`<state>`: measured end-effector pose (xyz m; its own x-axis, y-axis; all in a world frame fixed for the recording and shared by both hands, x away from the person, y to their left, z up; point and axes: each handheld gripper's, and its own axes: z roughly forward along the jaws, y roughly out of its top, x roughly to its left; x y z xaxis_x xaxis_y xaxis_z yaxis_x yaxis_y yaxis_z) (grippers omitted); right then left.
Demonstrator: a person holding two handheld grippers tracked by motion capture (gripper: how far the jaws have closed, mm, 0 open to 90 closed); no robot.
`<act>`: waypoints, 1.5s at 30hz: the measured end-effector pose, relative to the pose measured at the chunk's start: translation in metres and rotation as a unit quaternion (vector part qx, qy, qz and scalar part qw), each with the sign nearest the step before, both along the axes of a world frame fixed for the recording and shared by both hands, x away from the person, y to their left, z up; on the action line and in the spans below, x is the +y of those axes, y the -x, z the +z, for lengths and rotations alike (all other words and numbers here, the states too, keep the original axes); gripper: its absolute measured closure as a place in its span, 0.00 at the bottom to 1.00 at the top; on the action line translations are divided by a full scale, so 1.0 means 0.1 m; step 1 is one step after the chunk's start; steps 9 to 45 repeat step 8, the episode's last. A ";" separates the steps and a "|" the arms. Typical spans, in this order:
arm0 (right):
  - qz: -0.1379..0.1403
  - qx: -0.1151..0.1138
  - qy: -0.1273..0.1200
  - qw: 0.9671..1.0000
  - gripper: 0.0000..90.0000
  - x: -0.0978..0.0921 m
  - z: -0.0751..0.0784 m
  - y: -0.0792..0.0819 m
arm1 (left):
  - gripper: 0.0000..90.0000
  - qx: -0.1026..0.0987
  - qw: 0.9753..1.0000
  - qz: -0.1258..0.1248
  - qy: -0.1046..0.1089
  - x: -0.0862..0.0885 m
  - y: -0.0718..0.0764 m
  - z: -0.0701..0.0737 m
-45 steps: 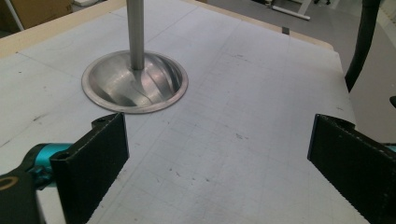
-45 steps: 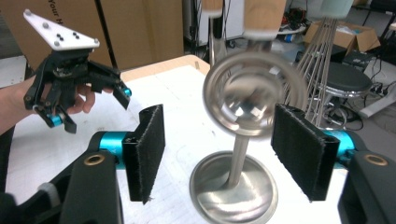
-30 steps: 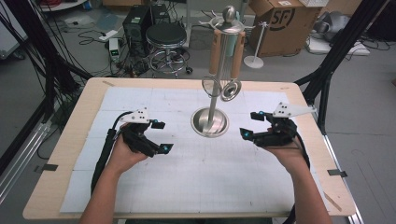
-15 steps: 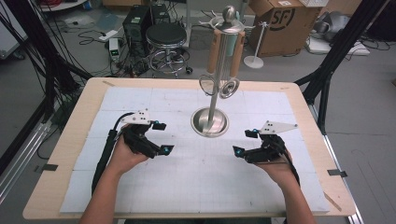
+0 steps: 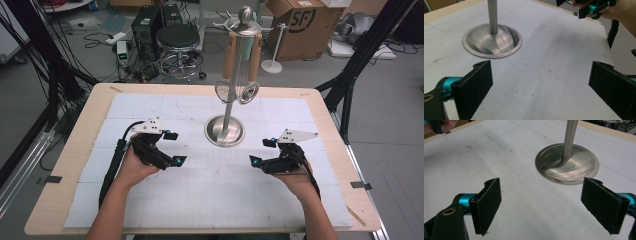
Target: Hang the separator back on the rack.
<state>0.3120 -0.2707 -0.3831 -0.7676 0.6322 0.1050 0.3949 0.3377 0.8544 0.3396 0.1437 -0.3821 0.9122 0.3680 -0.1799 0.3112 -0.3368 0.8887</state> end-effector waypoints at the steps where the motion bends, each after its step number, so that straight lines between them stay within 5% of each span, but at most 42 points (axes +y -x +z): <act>1: 0.000 0.000 0.000 1.000 0.18 0.00 0.00 0.00 | 0.07 0.000 1.000 0.000 0.000 0.00 0.00 0.00; 45: 0.004 -0.001 0.000 1.000 0.18 0.01 0.00 -0.01 | 0.07 0.000 1.000 0.003 0.009 0.03 0.00 0.01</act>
